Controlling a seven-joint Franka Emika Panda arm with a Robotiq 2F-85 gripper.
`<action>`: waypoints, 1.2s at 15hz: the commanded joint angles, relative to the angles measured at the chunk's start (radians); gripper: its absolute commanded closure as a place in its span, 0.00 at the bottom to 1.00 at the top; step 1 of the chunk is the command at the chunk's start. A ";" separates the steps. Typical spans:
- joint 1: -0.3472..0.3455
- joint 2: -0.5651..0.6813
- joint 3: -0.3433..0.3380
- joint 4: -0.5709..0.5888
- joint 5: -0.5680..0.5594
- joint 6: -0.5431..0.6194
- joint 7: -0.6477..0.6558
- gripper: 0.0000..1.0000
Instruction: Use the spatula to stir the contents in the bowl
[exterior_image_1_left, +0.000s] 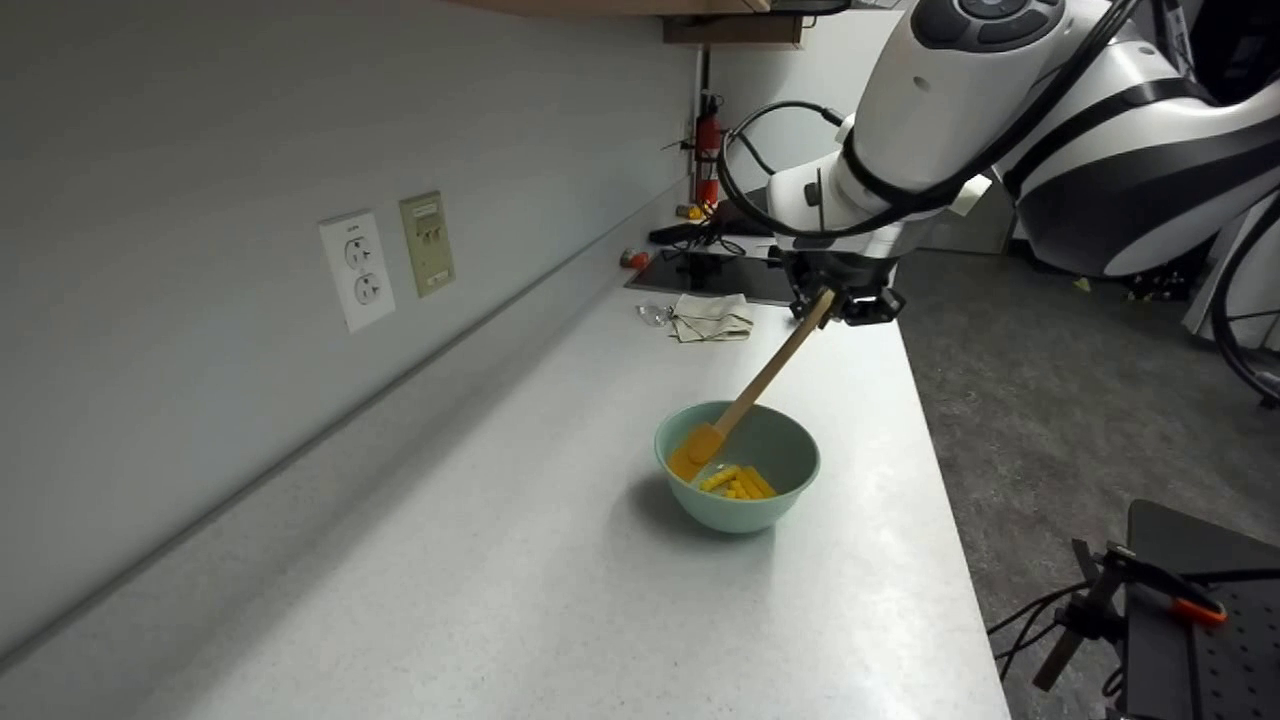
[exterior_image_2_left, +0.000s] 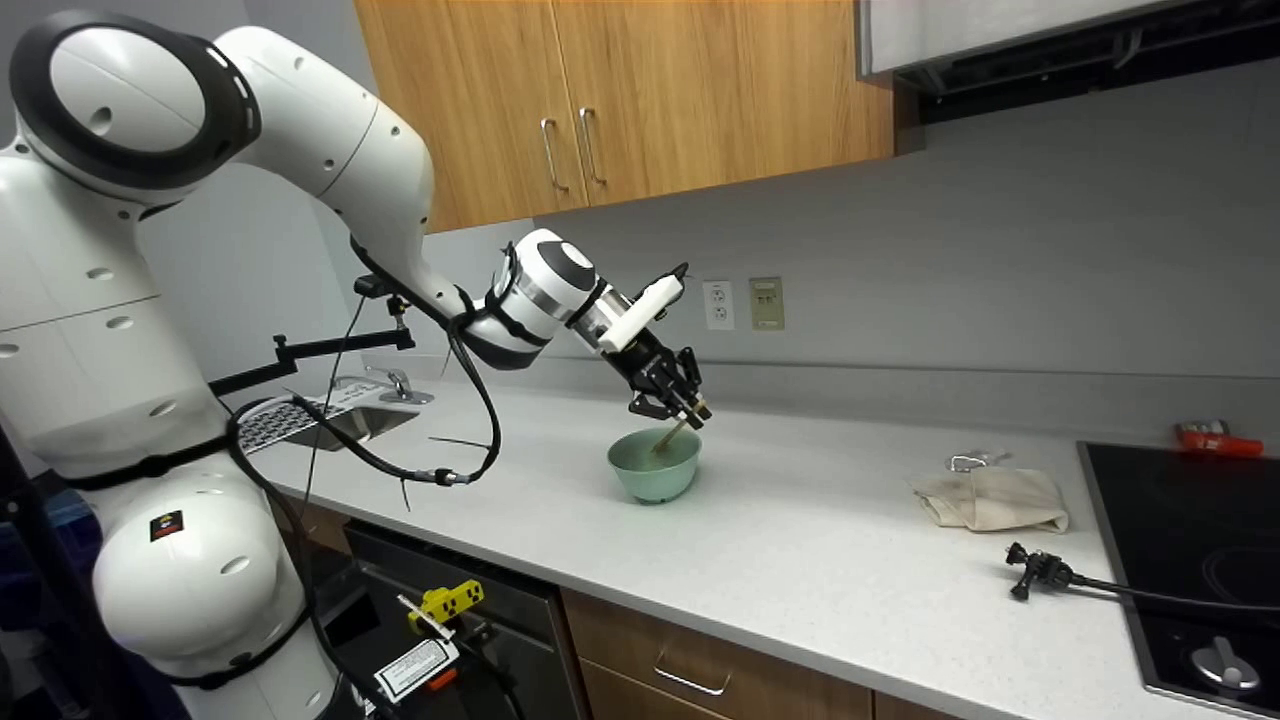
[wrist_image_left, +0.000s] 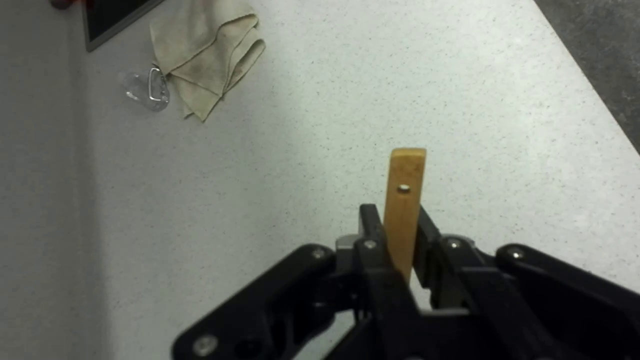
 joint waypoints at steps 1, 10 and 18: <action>-0.014 -0.022 -0.018 -0.005 -0.110 0.078 0.022 0.96; -0.032 -0.024 -0.047 -0.018 -0.261 0.059 -0.013 0.96; -0.021 -0.045 -0.040 -0.097 -0.274 -0.022 -0.054 0.96</action>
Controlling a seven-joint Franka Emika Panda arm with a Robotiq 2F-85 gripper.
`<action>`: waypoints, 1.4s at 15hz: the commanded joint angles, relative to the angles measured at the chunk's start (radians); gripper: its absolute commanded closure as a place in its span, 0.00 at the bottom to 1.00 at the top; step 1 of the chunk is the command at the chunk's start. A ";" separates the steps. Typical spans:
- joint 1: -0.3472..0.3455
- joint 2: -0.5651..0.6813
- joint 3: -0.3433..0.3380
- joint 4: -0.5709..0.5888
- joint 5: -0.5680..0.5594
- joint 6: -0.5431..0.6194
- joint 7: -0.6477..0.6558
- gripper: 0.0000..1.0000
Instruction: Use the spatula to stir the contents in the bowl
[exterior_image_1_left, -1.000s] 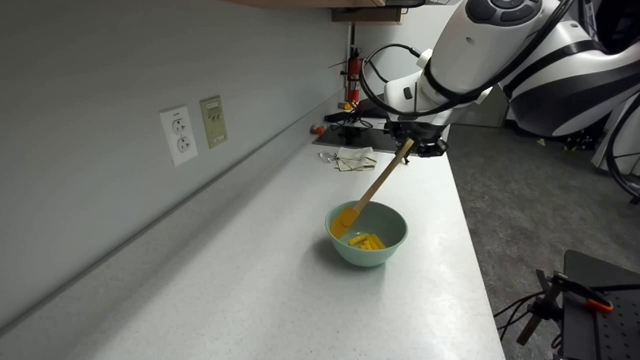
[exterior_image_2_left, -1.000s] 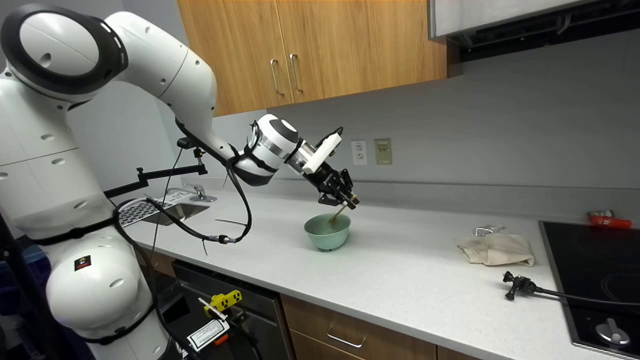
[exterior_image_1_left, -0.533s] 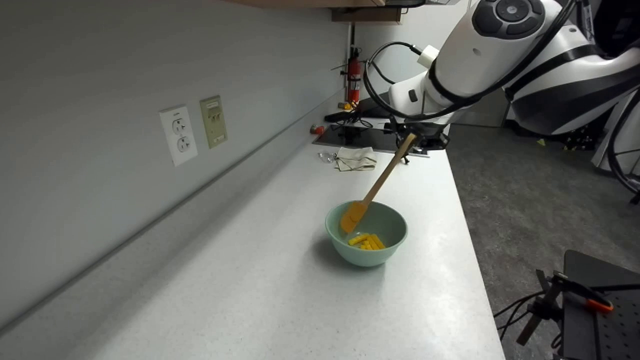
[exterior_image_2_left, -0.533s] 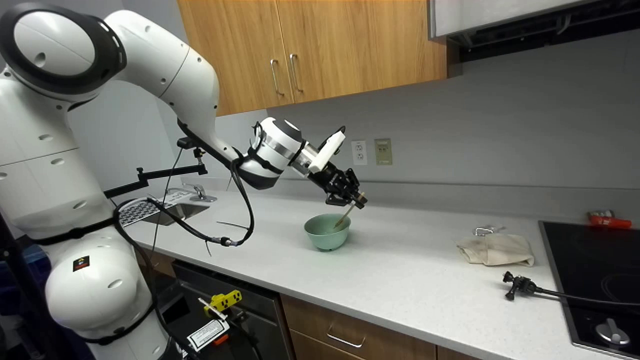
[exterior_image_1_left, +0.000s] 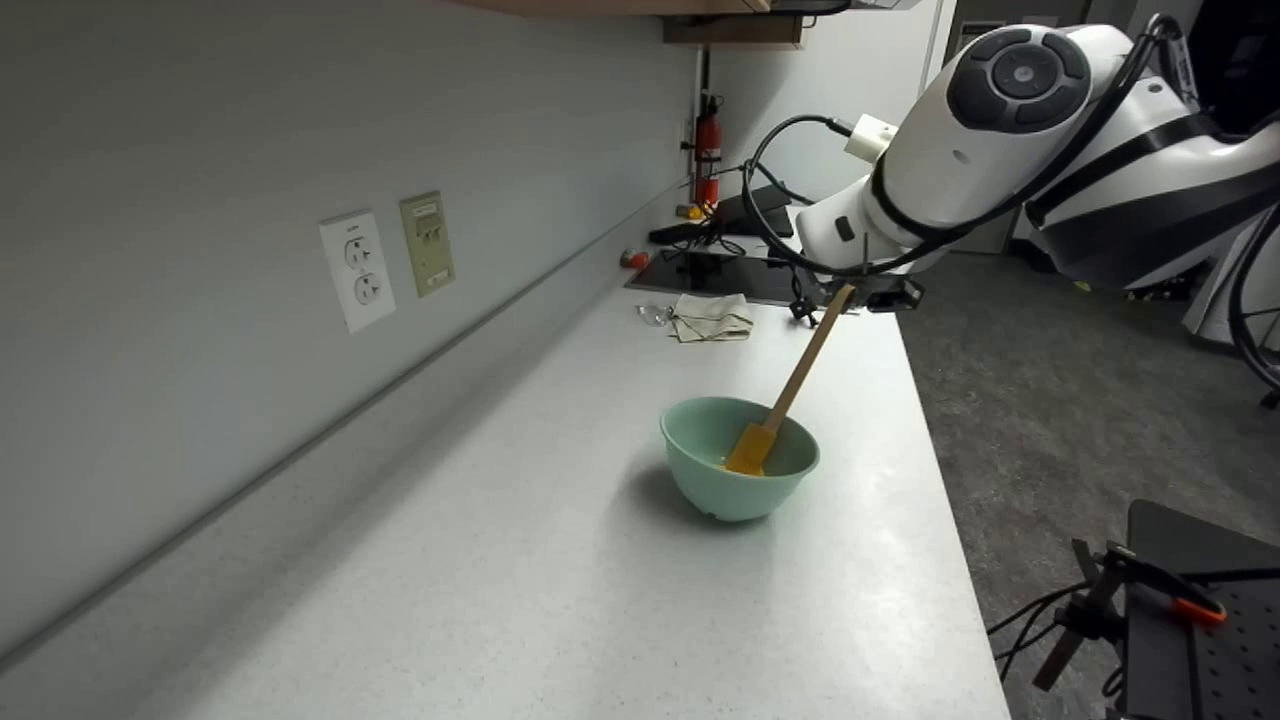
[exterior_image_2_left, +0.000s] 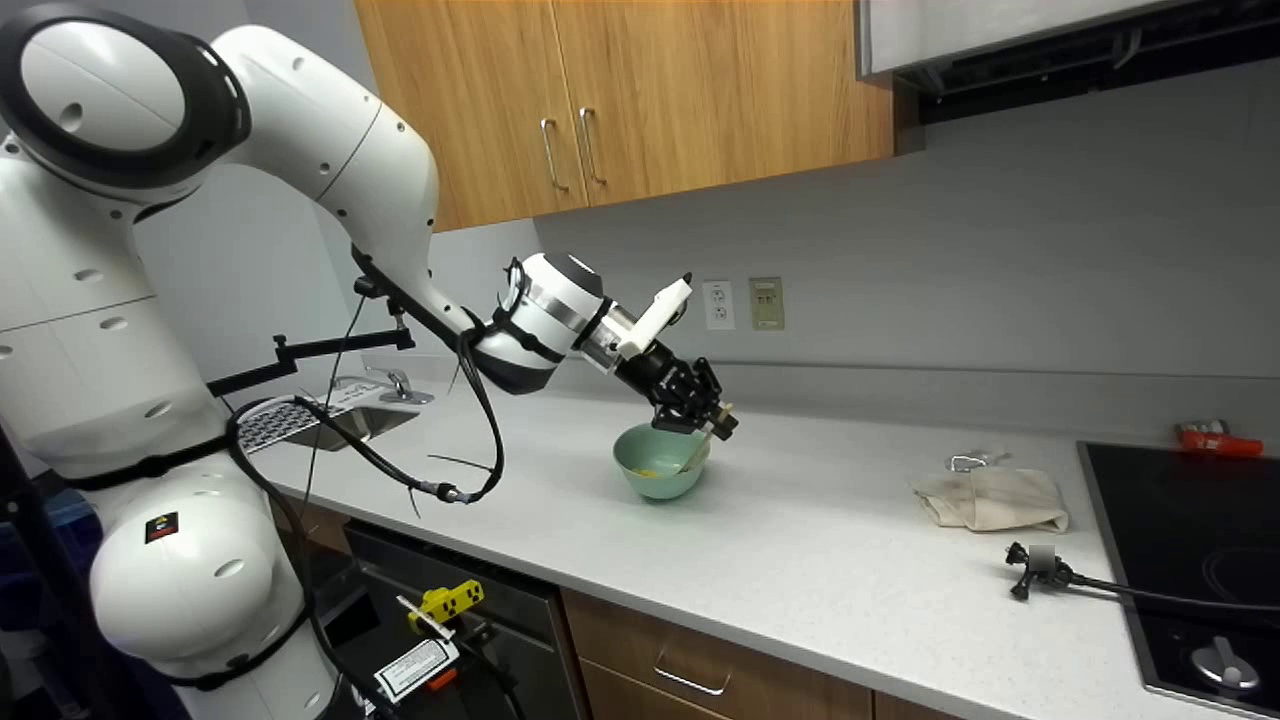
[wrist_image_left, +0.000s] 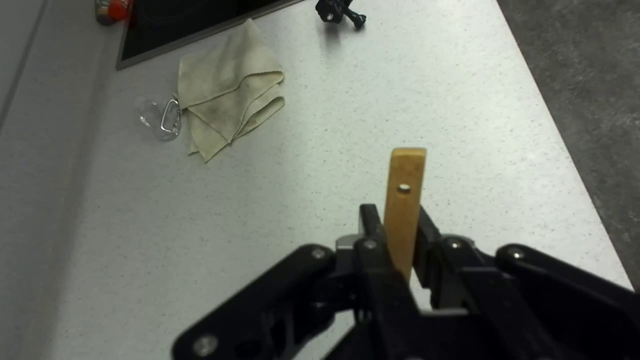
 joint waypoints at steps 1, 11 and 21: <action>0.012 -0.036 0.015 -0.045 0.011 -0.037 -0.021 0.96; 0.061 -0.007 0.068 -0.004 0.320 -0.144 -0.054 0.96; 0.056 -0.009 0.064 0.044 0.463 -0.115 -0.063 0.96</action>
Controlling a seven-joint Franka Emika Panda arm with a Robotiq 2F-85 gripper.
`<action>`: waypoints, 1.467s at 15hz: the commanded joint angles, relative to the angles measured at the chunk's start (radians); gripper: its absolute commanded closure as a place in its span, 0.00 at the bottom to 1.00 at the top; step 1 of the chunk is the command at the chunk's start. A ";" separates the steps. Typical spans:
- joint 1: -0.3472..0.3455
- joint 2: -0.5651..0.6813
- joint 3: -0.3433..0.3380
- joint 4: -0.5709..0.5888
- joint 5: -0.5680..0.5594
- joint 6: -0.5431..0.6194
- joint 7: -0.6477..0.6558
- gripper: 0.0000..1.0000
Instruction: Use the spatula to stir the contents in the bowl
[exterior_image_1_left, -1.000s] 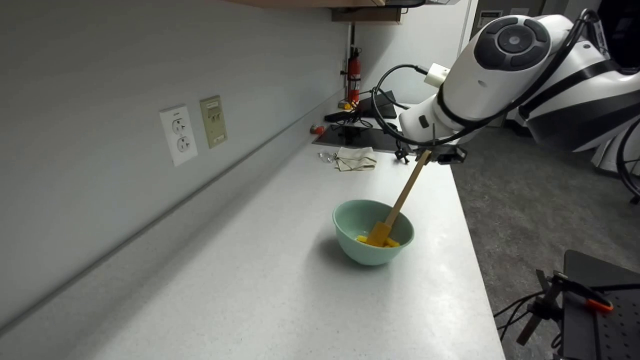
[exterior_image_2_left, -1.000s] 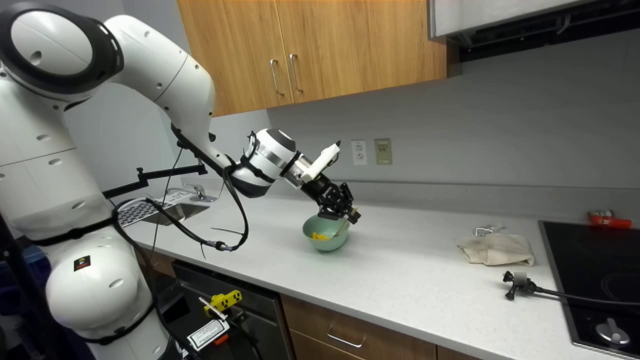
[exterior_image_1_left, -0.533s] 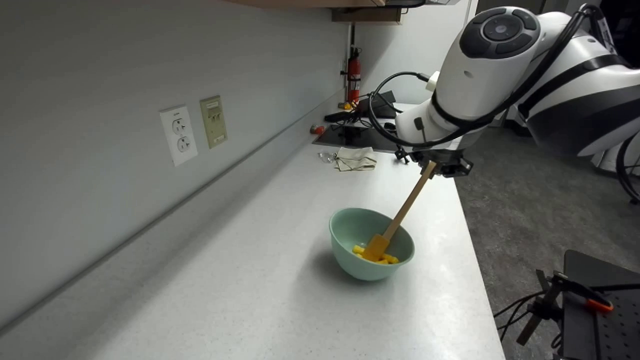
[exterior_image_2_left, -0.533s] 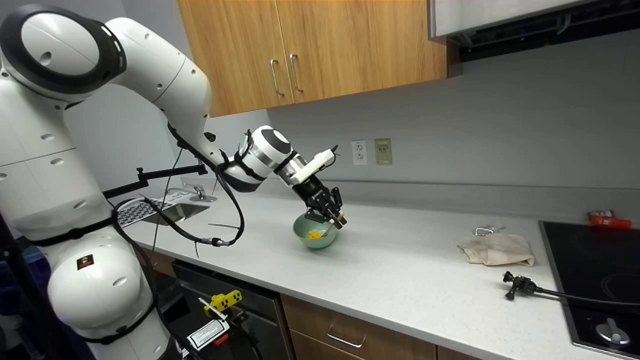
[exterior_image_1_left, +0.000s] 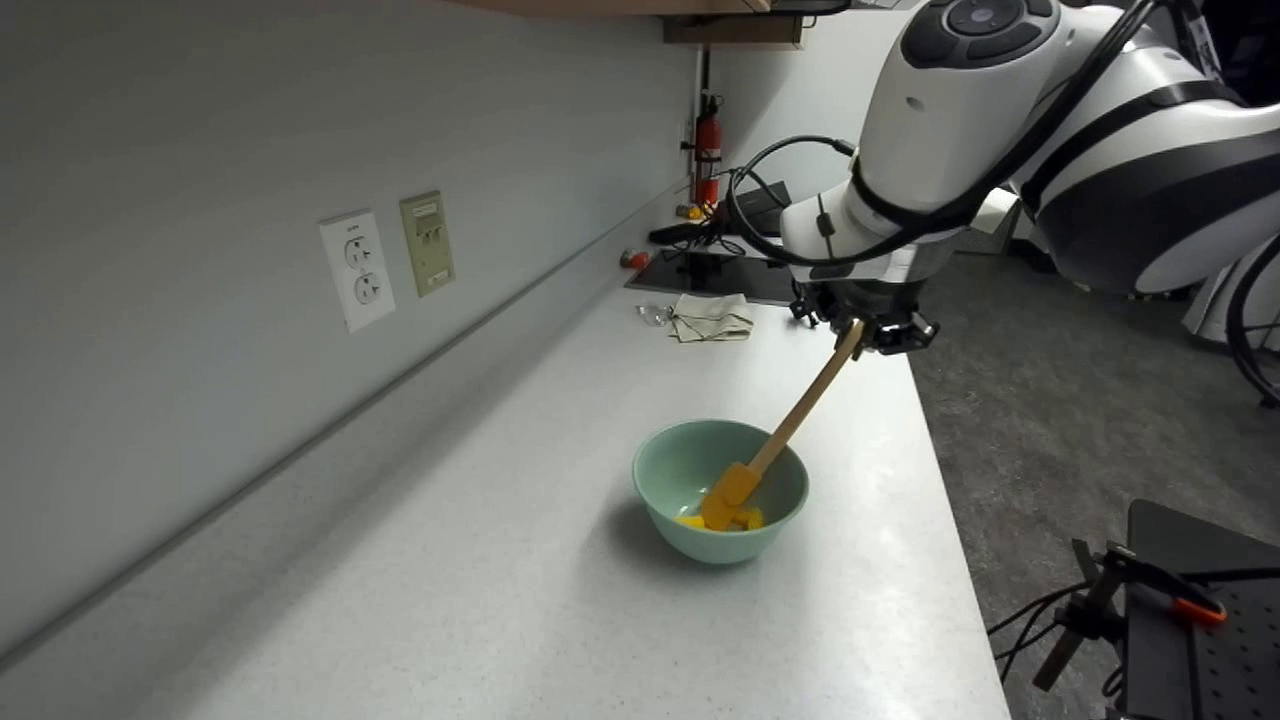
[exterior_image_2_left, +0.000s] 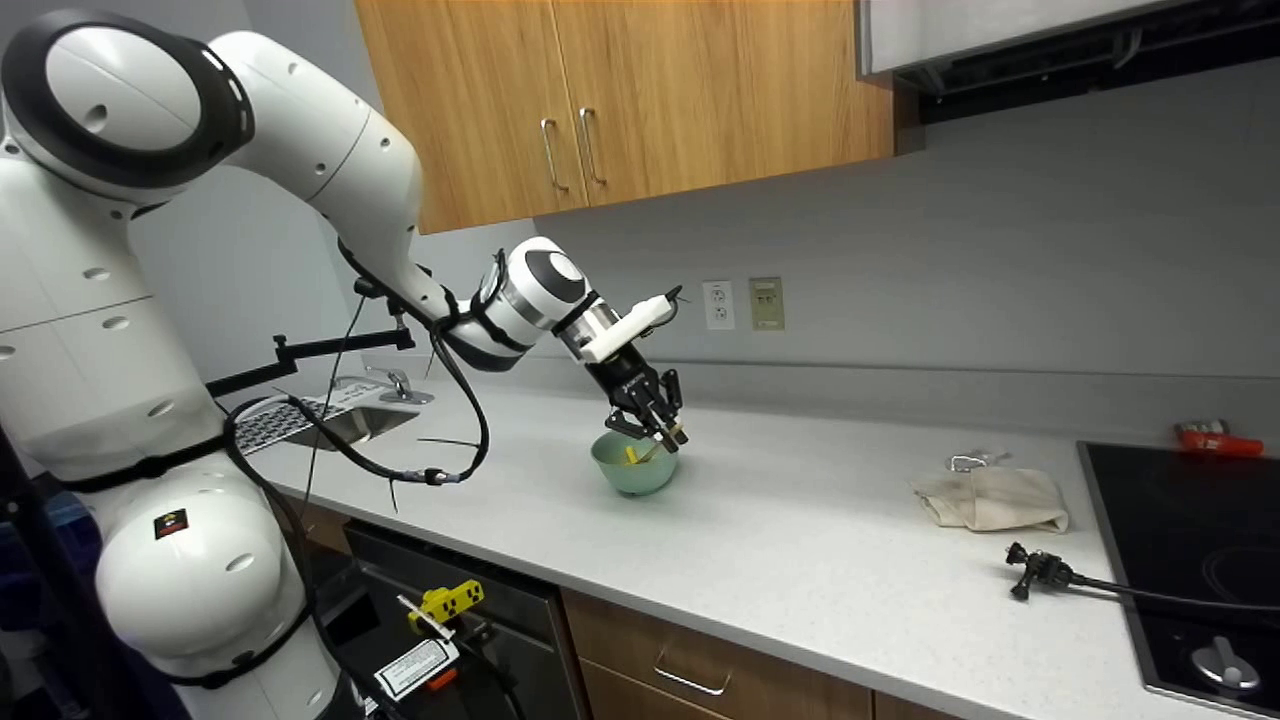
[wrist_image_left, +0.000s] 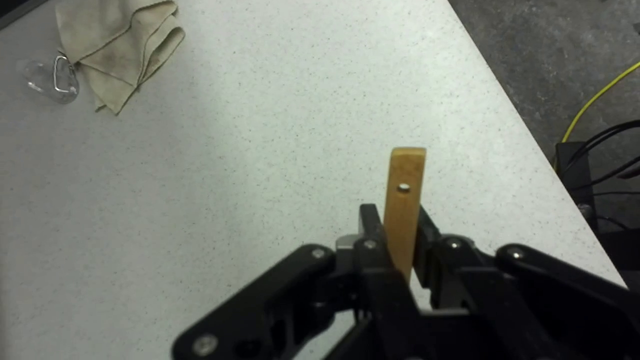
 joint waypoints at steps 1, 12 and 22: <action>0.004 -0.002 -0.003 0.032 0.065 -0.006 -0.026 0.96; 0.001 -0.009 0.000 0.037 -0.044 0.095 0.018 0.96; -0.011 -0.015 -0.018 -0.014 -0.300 0.172 0.059 0.96</action>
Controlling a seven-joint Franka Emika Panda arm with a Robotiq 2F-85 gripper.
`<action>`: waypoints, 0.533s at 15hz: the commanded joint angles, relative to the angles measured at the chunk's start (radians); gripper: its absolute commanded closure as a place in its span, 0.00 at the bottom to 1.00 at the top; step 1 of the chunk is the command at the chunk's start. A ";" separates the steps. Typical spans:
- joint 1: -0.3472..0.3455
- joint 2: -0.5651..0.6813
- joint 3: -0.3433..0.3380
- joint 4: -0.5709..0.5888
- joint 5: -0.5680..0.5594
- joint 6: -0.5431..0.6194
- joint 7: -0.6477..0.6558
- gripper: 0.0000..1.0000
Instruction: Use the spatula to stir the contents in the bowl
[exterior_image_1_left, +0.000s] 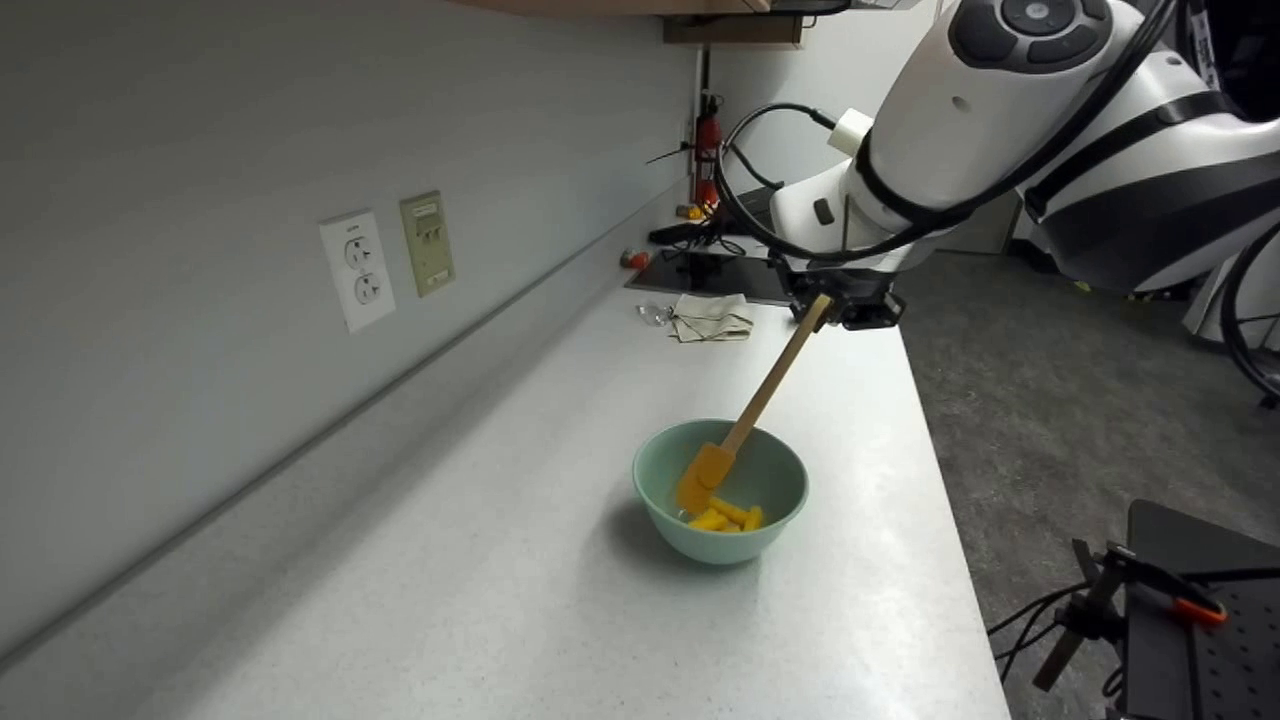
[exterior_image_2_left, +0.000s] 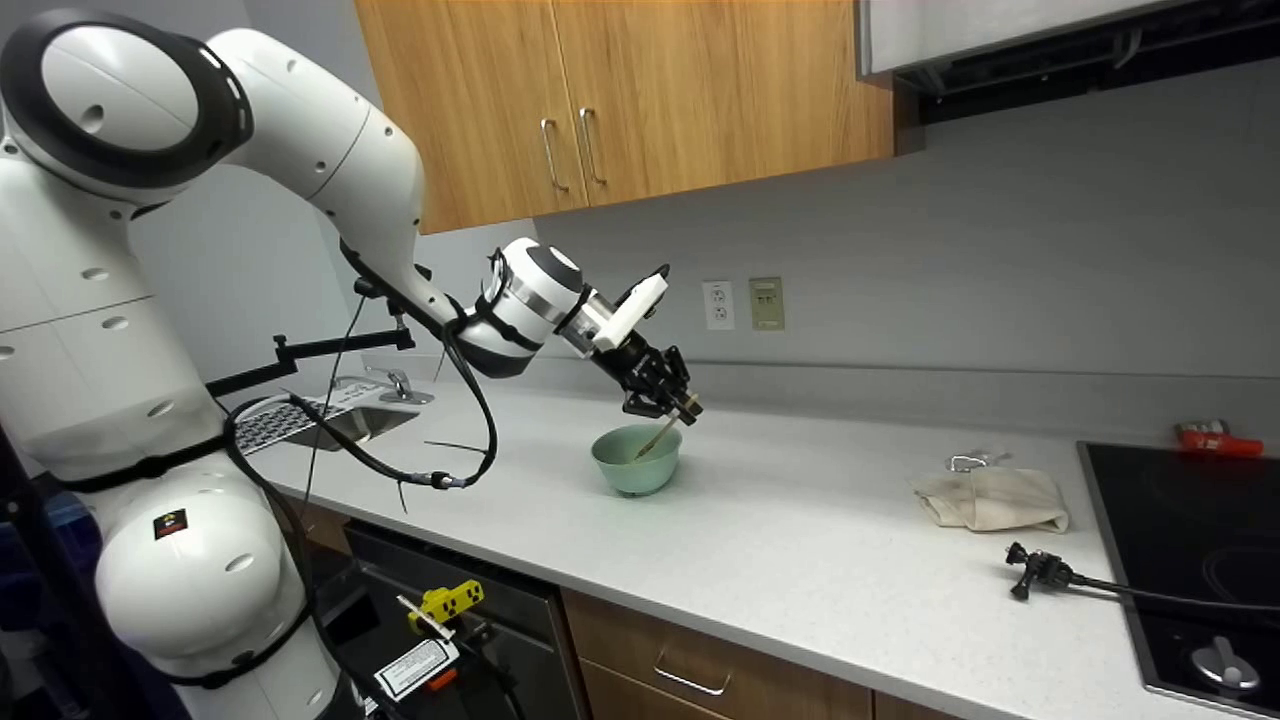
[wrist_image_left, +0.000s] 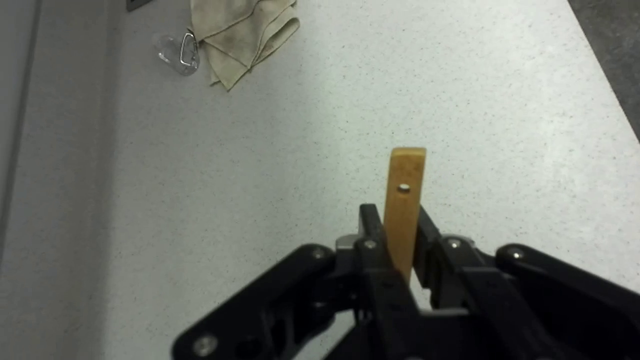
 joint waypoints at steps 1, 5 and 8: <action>-0.006 -0.015 -0.007 -0.024 -0.062 0.036 0.017 0.96; -0.001 -0.022 -0.004 -0.038 -0.054 0.048 0.006 0.96; 0.007 -0.022 0.002 -0.044 -0.011 0.021 -0.018 0.96</action>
